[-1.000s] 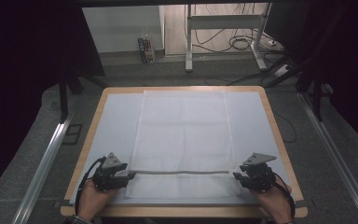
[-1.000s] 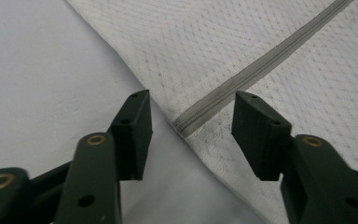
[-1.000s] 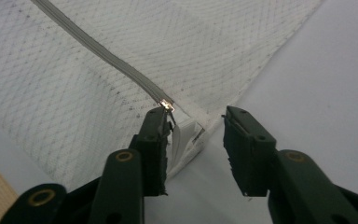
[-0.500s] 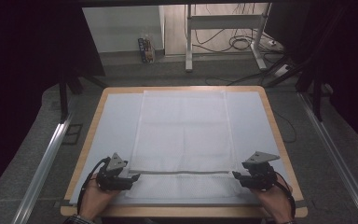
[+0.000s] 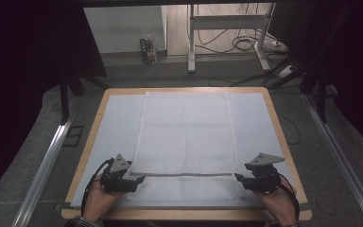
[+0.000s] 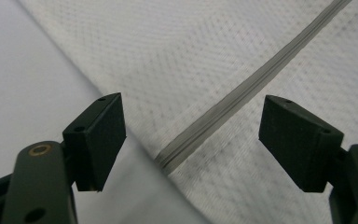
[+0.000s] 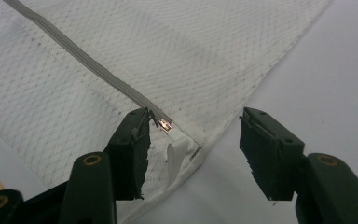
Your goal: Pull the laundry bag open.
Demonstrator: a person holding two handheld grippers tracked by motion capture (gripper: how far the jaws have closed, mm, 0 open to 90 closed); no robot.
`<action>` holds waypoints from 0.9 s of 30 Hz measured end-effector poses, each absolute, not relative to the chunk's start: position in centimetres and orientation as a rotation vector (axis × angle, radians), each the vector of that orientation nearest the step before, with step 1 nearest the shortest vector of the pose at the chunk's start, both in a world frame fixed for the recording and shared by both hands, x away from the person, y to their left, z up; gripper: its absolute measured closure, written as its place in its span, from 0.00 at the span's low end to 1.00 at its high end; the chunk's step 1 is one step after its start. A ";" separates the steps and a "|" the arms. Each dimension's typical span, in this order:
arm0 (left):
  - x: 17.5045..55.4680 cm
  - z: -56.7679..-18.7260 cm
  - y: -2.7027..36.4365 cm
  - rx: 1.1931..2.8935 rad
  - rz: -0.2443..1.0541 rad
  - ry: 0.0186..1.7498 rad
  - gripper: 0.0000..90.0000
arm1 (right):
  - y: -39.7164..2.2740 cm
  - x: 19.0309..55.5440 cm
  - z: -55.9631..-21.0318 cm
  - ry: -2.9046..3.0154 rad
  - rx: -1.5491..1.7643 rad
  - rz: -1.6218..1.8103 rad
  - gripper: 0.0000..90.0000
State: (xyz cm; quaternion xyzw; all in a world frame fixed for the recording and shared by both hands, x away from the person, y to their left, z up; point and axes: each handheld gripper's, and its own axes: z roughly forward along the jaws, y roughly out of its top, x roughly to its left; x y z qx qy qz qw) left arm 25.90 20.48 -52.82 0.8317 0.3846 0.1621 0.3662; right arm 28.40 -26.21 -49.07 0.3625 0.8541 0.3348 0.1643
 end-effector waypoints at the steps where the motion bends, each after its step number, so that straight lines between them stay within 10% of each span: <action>1: 26.0 -52.8 20.3 2.132 0.406 0.983 0.24 | -26.2 28.4 -49.1 2.432 1.035 0.965 0.48; 13: 26.7 -52.4 17.2 2.171 0.378 0.876 0.26 | -26.6 28.4 -48.9 2.427 1.031 0.980 0.51; 27: 26.8 -52.0 16.6 2.122 0.330 0.860 0.26 | -26.1 28.1 -49.1 2.530 1.053 0.869 0.93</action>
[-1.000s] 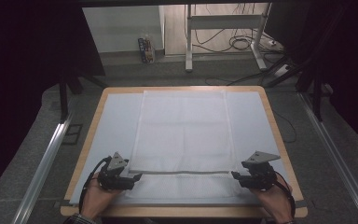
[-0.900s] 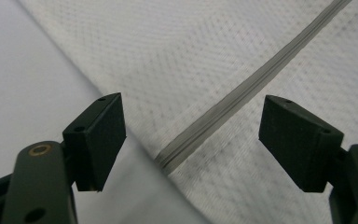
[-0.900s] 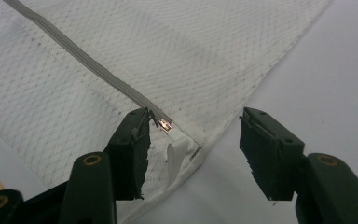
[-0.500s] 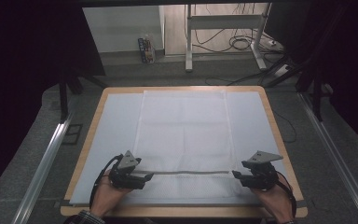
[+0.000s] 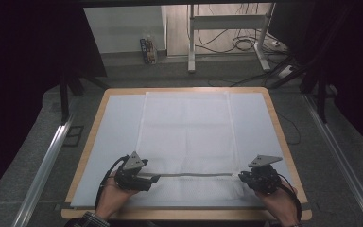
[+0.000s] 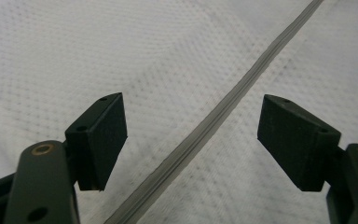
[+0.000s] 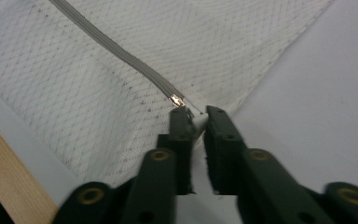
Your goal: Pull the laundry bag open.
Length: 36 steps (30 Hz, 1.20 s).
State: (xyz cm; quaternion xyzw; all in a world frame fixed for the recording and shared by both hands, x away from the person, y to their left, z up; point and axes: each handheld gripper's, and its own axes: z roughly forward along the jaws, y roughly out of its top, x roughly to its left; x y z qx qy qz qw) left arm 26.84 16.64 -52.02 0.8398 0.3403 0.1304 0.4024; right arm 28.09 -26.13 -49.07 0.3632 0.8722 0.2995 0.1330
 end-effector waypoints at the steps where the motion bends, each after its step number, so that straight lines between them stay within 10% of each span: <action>1: 26.8 -52.0 16.4 2.118 0.321 0.851 0.26 | -26.1 28.1 -49.0 2.530 1.052 0.867 0.97; 36: 26.7 -52.4 -1.0 2.191 0.078 0.459 0.26 | -26.7 27.7 -46.6 2.371 1.065 1.091 0.98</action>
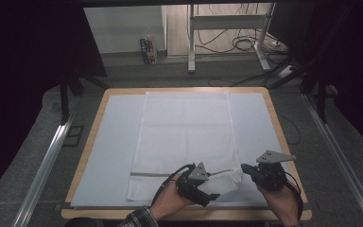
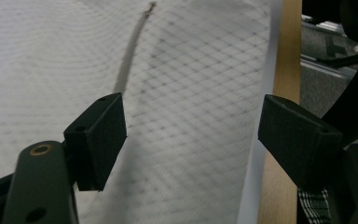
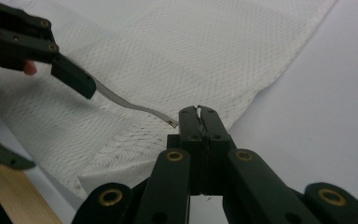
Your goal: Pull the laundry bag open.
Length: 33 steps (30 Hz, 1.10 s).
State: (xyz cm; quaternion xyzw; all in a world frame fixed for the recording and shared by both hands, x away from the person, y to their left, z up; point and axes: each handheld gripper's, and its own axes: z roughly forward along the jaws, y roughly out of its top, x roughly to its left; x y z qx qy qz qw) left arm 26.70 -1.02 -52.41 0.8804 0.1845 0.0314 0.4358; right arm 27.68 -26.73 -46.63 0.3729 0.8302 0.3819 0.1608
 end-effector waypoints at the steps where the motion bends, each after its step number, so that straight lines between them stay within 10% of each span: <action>1: 26.6 -52.4 -1.3 2.192 0.078 0.453 0.26 | -26.7 27.7 -46.6 2.371 1.064 1.091 0.98; 6: 26.2 -52.5 -1.9 2.247 0.150 0.425 0.29 | -26.7 27.7 -46.6 2.366 1.062 1.100 0.98; 15: 26.2 -52.4 -1.8 2.267 0.191 0.441 0.87 | -26.6 27.7 -46.7 2.382 1.063 1.100 0.98; 19: 26.7 -52.4 -1.2 2.208 0.144 0.497 0.98 | -26.5 27.9 -46.9 2.413 1.076 1.098 0.96; 33: 27.3 -52.4 -0.6 2.160 0.110 0.542 0.98 | -26.6 27.5 -47.2 2.469 1.289 1.163 0.34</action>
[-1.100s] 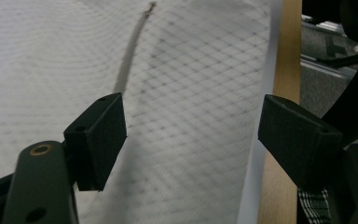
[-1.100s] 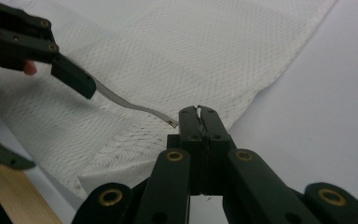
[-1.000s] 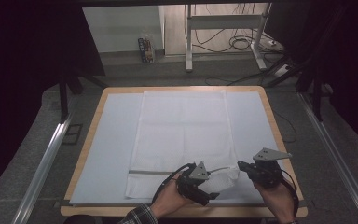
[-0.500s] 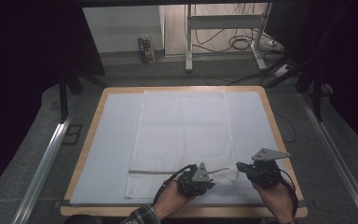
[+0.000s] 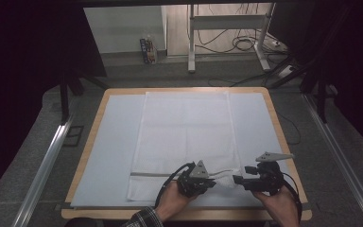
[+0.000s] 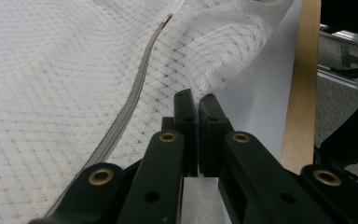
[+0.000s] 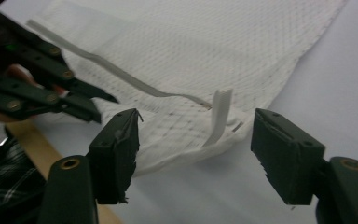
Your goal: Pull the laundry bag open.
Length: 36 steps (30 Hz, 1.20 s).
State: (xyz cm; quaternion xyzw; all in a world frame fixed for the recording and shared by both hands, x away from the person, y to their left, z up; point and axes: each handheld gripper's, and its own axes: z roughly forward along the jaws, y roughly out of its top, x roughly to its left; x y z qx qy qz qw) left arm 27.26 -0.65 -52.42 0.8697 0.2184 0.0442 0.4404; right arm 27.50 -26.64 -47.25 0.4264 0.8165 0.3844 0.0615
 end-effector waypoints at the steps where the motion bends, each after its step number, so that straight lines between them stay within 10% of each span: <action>1: 27.3 -52.4 -0.6 2.159 0.112 0.543 0.98 | -26.7 27.3 -47.1 2.472 1.285 1.170 0.33; 24: 27.0 -52.4 -0.9 2.184 0.120 0.514 0.98 | -26.6 28.3 -49.5 2.655 1.599 1.364 0.10; 36: 26.6 -52.6 -1.4 2.214 0.138 0.485 0.98 | -26.7 30.5 -50.0 2.599 1.682 1.309 0.40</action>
